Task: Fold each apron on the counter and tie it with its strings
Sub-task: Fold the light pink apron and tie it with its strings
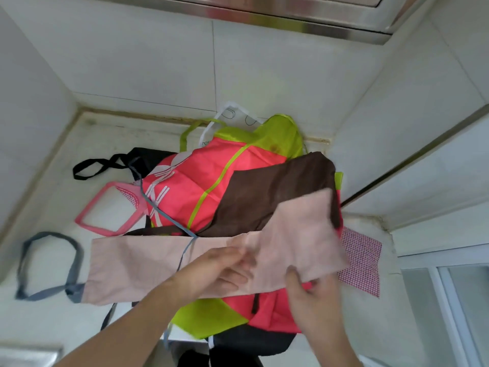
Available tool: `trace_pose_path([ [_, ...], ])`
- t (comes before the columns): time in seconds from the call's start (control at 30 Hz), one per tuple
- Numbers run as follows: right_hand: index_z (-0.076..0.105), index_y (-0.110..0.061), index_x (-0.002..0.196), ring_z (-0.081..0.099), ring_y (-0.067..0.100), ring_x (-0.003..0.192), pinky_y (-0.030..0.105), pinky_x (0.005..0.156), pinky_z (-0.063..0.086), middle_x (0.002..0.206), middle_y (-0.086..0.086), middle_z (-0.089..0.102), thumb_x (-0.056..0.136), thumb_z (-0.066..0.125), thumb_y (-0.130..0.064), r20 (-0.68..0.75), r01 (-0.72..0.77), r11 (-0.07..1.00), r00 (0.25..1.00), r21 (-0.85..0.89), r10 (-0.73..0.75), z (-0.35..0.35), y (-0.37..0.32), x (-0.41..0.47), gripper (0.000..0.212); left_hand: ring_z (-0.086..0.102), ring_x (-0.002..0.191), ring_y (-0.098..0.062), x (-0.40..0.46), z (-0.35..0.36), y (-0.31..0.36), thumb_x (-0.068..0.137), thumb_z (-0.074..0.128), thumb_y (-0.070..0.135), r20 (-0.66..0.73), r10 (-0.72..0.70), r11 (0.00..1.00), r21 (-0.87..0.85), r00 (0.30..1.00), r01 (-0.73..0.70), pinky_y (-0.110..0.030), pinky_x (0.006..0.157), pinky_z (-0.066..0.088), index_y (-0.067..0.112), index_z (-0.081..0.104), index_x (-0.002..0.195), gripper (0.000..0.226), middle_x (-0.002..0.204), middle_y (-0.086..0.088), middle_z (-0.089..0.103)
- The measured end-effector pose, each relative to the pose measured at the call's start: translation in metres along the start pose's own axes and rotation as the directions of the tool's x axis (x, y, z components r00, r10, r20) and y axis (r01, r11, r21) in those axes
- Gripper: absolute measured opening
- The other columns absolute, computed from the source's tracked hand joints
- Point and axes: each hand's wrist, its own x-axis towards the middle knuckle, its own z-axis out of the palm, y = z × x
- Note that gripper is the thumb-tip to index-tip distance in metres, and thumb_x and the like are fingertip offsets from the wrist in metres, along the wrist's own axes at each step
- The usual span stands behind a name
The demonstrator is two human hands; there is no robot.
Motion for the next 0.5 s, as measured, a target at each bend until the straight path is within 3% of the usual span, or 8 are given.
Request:
trace_pose_path([
  [0.07, 0.061, -0.038, 0.138, 0.066, -0.001, 0.099, 0.017, 0.082, 0.052, 0.107, -0.020, 0.070, 0.080, 0.061, -0.005, 0.246, 0.280, 0.942, 0.941, -0.185, -0.232, 0.027, -0.010, -0.017, 0.067, 0.071, 0.110, -0.035, -0.029, -0.010, 0.016, 0.096, 0.046, 0.074, -0.013, 0.055, 0.984, -0.171, 0.998, -0.056, -0.045, 0.094, 0.056, 0.008, 0.072, 0.128, 0.077, 0.122, -0.018, 0.073],
  [0.13, 0.035, -0.042, 0.158, 0.062, 0.016, 0.095, 0.031, 0.080, 0.054, 0.106, -0.009, 0.060, 0.072, 0.057, -0.014, 0.501, 0.510, 0.788, 0.810, -0.345, -0.305, 0.058, -0.011, -0.032, 0.093, 0.068, 0.118, -0.036, -0.062, -0.025, 0.030, 0.095, 0.038, 0.076, -0.089, 0.134, 0.901, -0.404, 0.987, -0.158, -0.050, 0.103, 0.051, 0.007, 0.070, 0.132, 0.084, 0.128, -0.018, 0.071],
  [0.17, 0.026, -0.044, 0.161, 0.060, 0.020, 0.096, 0.034, 0.084, 0.054, 0.107, -0.006, 0.057, 0.072, 0.055, -0.016, 0.576, 0.576, 0.722, 0.760, -0.384, -0.299, 0.074, -0.010, -0.040, 0.097, 0.068, 0.119, -0.035, -0.078, -0.033, 0.034, 0.095, 0.040, 0.074, -0.176, 0.162, 0.869, -0.441, 0.971, -0.225, -0.050, 0.105, 0.050, 0.010, 0.072, 0.130, 0.080, 0.128, -0.017, 0.072],
  [0.23, 0.019, -0.044, 0.161, 0.058, 0.026, 0.100, 0.040, 0.090, 0.054, 0.111, -0.003, 0.054, 0.075, 0.054, -0.018, 0.677, 0.629, 0.676, 0.689, -0.383, -0.259, 0.103, -0.006, -0.057, 0.096, 0.073, 0.110, -0.035, -0.097, -0.054, 0.027, 0.097, 0.054, 0.064, -0.331, 0.173, 0.898, -0.333, 0.928, -0.287, -0.052, 0.101, 0.053, 0.012, 0.077, 0.119, 0.061, 0.118, -0.017, 0.076],
  [0.3, 0.020, -0.040, 0.160, 0.055, 0.028, 0.099, 0.043, 0.089, 0.053, 0.110, 0.000, 0.049, 0.077, 0.057, -0.018, 0.739, 0.655, 0.651, 0.641, -0.384, -0.209, 0.121, 0.001, -0.067, 0.094, 0.074, 0.099, -0.040, -0.104, -0.074, 0.014, 0.087, 0.076, 0.041, -0.483, 0.162, 0.979, -0.031, 0.861, -0.202, -0.050, 0.093, 0.057, 0.013, 0.080, 0.104, 0.033, 0.100, -0.014, 0.080],
  [0.37, 0.033, -0.031, 0.156, 0.053, 0.027, 0.098, 0.042, 0.087, 0.053, 0.108, 0.000, 0.047, 0.071, 0.055, -0.017, 0.708, 0.653, 0.597, 0.680, -0.465, -0.193, 0.126, 0.010, -0.070, 0.089, 0.073, 0.081, -0.033, -0.102, -0.088, 0.000, 0.090, 0.073, 0.016, -0.623, 0.216, 0.958, 0.284, 0.752, -0.040, -0.031, 0.071, 0.053, 0.015, 0.077, 0.083, 0.007, 0.075, -0.003, 0.077],
  [0.43, 0.048, -0.022, 0.147, 0.053, 0.028, 0.097, 0.041, 0.085, 0.052, 0.110, 0.002, 0.050, 0.063, 0.049, -0.013, 0.573, 0.568, 0.583, 0.794, -0.581, -0.203, 0.126, 0.021, -0.068, 0.085, 0.064, 0.073, -0.013, -0.101, -0.100, -0.010, 0.097, 0.066, 0.011, -0.685, 0.273, 0.912, 0.408, 0.676, 0.044, -0.025, 0.059, 0.043, 0.020, 0.070, 0.075, 0.024, 0.069, 0.007, 0.069],
  [0.5, 0.054, -0.014, 0.141, 0.053, 0.031, 0.101, 0.043, 0.087, 0.051, 0.119, 0.006, 0.052, 0.059, 0.058, -0.007, 0.435, 0.441, 0.592, 0.885, -0.675, -0.163, 0.121, 0.033, -0.060, 0.083, 0.060, 0.074, -0.008, -0.096, -0.115, -0.016, 0.099, 0.064, 0.014, -0.691, 0.304, 0.883, 0.463, 0.656, 0.079, -0.026, 0.062, 0.042, 0.024, 0.066, 0.074, 0.026, 0.074, 0.009, 0.068],
])
